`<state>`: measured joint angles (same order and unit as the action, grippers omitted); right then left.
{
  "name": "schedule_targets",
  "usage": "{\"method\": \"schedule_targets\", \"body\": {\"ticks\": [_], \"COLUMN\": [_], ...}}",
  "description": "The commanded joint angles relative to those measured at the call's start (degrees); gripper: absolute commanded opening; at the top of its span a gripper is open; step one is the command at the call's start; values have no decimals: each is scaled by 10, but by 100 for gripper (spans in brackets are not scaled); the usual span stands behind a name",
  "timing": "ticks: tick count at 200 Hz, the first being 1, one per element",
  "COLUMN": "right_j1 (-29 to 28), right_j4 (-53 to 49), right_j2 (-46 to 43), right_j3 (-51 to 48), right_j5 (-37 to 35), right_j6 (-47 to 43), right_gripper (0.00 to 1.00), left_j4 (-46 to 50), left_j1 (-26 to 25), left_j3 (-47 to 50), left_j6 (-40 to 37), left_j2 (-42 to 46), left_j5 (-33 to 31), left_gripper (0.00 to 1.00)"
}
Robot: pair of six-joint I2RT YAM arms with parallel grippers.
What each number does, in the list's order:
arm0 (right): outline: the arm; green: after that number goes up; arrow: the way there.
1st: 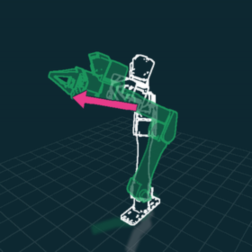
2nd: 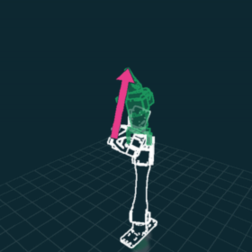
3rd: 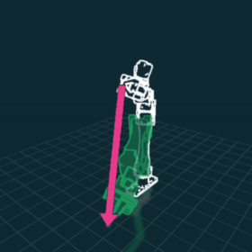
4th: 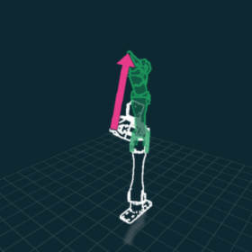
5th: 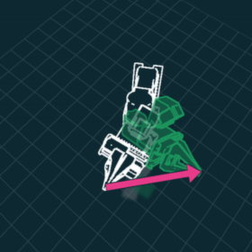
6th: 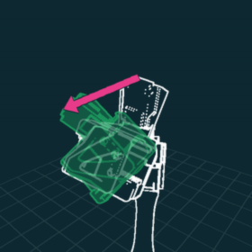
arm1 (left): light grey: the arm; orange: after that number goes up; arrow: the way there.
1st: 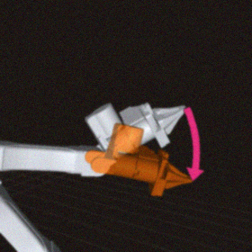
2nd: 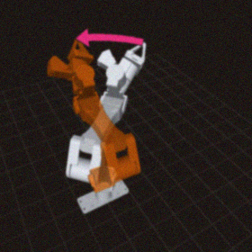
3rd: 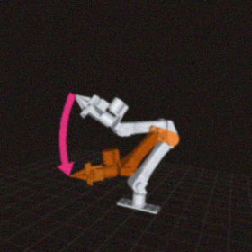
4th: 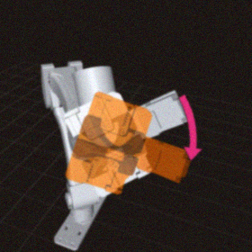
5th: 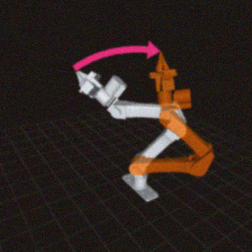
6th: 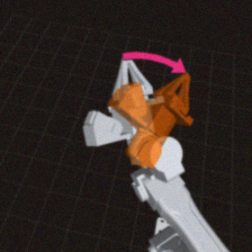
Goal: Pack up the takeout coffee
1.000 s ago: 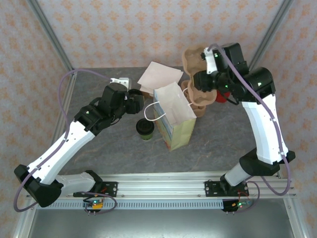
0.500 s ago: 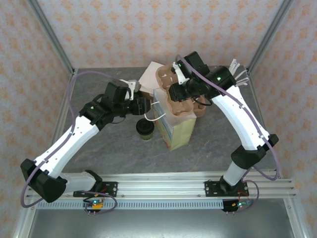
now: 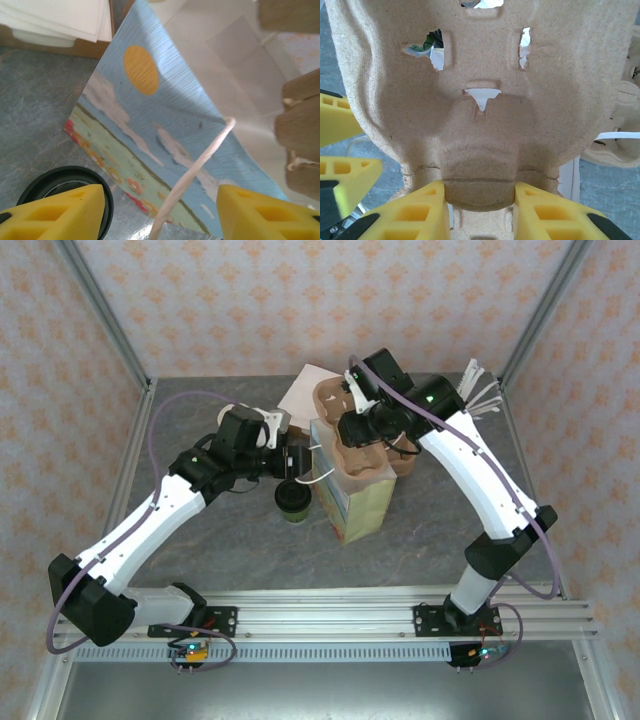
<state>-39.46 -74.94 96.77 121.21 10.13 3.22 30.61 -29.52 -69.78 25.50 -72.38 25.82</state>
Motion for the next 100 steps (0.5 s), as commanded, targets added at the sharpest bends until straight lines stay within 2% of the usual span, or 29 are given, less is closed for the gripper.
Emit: {"method": "schedule_targets", "body": {"ticks": [1, 23, 46, 100], "right_j1": [-2, -2, -2, -2], "right_j4": [5, 7, 12, 17], "right_j2": [0, -4, -11, -18], "right_j3": [0, -2, -13, -35], "right_j5": [-28, -32, -32, -39], "right_j6": [6, 7, 7, 6], "right_gripper": [32, 32, 32, 32], "left_j4": [-48, -60, -47, -77], "left_j1": [2, -2, -24, -30], "left_j3": [3, -1, -18, -28], "left_j6": [32, 65, 67, 99], "left_j2": [18, 13, -10, -46], "left_j5": [16, 8, -33, -33], "left_gripper": [68, 70, 71, 66]}}
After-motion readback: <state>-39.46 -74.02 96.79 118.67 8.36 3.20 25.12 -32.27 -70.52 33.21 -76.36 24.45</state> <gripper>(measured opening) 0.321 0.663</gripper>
